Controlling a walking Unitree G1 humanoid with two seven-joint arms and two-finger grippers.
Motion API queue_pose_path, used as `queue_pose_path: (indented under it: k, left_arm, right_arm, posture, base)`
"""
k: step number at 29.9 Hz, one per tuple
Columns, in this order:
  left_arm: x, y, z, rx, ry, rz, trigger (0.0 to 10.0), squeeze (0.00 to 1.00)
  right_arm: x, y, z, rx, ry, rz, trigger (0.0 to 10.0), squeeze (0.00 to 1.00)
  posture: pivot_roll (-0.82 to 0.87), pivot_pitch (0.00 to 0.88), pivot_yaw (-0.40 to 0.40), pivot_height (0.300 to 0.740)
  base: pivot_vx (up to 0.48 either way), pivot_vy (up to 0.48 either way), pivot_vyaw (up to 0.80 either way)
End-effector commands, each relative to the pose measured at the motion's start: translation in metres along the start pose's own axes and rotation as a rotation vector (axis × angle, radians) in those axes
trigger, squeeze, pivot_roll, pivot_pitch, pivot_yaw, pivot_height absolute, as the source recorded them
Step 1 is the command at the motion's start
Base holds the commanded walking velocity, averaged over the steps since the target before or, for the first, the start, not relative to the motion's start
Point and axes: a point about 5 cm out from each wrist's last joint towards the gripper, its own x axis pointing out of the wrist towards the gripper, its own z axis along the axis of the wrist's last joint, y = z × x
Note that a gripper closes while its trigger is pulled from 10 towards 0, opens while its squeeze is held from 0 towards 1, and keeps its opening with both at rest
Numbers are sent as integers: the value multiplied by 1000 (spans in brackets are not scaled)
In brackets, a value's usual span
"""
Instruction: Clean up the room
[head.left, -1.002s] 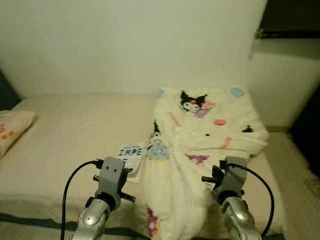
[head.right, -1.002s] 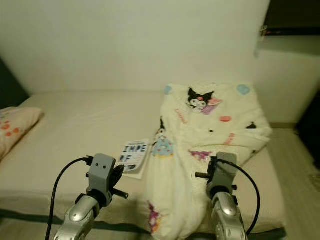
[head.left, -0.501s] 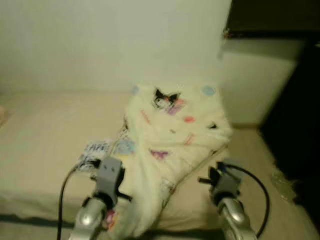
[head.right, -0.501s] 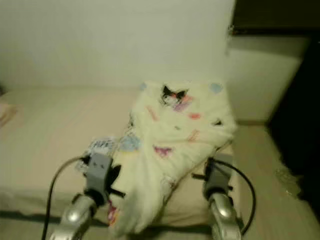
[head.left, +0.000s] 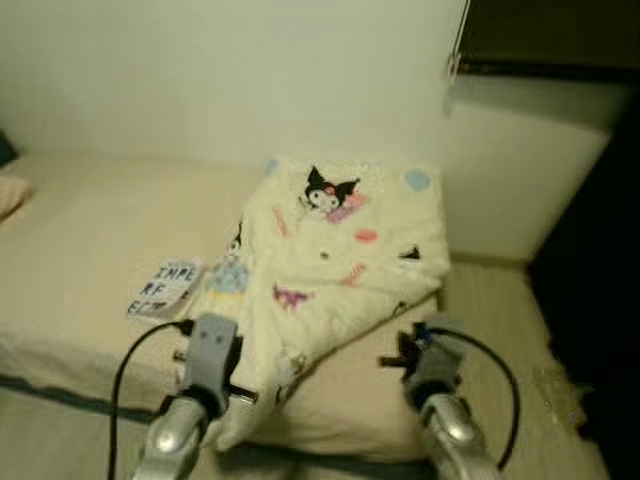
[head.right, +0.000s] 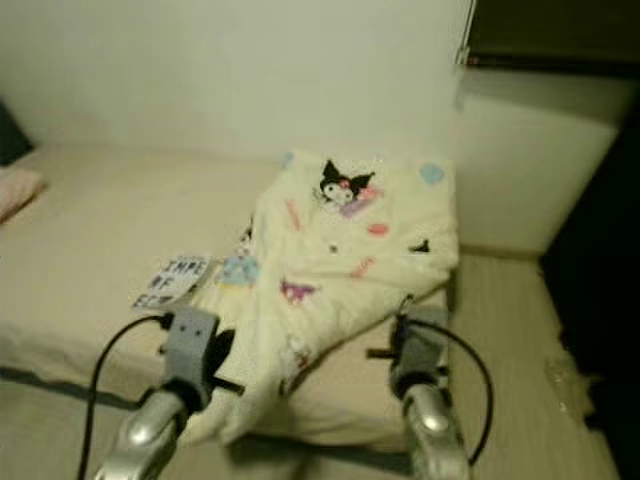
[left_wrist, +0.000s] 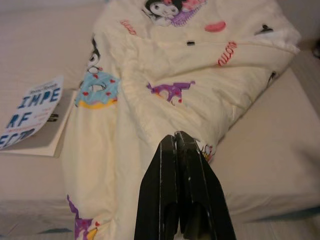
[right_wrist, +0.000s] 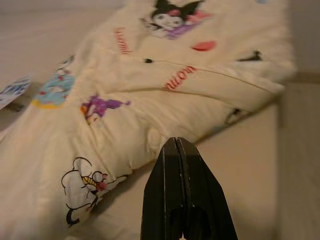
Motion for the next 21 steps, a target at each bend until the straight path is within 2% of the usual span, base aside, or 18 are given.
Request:
queue_pose_path:
  k: [1,21]
  left_arm:
    - [-2,-3,-4,0,19,-8,10000,0]
    - [-2,-4,-4,-1,17,-11,10000,0]
  right_arm:
    - [-3,-4,-5,15,22,-19,10000,0]
    - [-2,-1,-4,-15,25,8,10000,0]
  posture:
    - [-77,90,36,740]
    - [-78,80,32,740]
  base:
    - [0,-360,0]
    - [0,-350,0]
